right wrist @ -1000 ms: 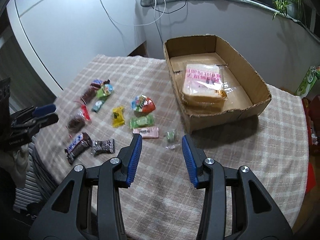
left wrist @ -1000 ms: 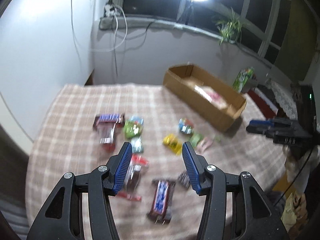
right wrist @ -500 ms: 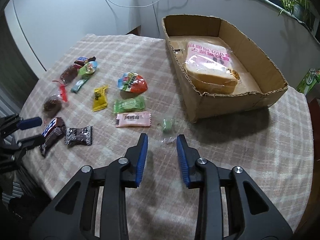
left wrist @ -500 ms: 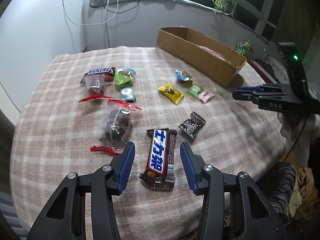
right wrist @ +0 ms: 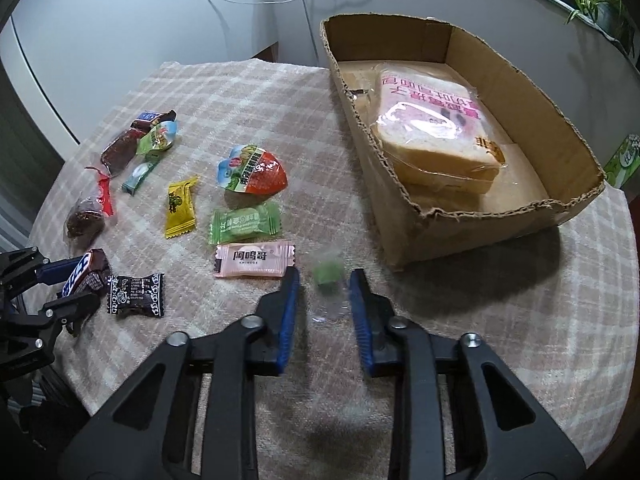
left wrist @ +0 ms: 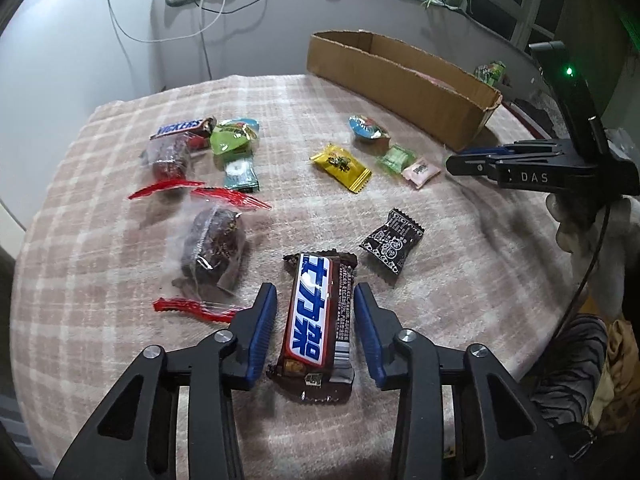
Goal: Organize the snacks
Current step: 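Grasp the Snickers bar with the left gripper while the right gripper grasps the green candy, then drop the Snickers bar into the box with the left gripper while the right drops the green candy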
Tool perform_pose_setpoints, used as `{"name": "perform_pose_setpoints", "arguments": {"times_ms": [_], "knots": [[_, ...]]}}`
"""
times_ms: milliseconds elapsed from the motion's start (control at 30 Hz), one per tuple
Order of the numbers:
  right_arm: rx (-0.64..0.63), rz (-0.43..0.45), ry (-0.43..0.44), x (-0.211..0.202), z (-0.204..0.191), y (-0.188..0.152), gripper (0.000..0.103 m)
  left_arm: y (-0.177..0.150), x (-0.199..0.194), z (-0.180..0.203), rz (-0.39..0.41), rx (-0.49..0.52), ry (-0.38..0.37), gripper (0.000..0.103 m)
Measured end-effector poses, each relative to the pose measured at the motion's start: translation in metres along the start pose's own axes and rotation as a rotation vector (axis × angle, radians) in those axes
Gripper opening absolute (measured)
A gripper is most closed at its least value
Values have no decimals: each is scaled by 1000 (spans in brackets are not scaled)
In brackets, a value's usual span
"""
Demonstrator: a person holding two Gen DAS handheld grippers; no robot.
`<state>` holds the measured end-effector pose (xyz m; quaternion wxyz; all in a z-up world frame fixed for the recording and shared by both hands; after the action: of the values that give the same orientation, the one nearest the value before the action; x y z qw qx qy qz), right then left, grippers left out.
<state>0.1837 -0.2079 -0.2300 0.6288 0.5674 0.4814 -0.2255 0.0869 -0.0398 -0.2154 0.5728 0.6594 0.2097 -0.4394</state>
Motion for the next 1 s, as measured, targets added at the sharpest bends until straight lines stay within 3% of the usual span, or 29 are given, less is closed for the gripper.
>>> {"name": "perform_pose_setpoints", "arguments": {"times_ms": [167,633,1000], "knots": [[10,-3,11,1,1,-1,21,0,2,-1,3,9,11,27],[20,48,38,-28,-2,2,19,5,-6,-4,27,-18,-3,27],[37,111,48,-65,11,16,19,52,-20,0,90,-1,-35,27]]}}
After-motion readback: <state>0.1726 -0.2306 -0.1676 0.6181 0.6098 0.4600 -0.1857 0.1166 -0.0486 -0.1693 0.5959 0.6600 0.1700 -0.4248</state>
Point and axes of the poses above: each gripper's, at about its wrist camera, not at the fingertips, and x roughly the way its jaws point, z to its right, y to its top, the point moved 8 cm from there along x, roughly the way its jaws point, and after that the axes turned 6 degrees about x, right-handed, at the moved point
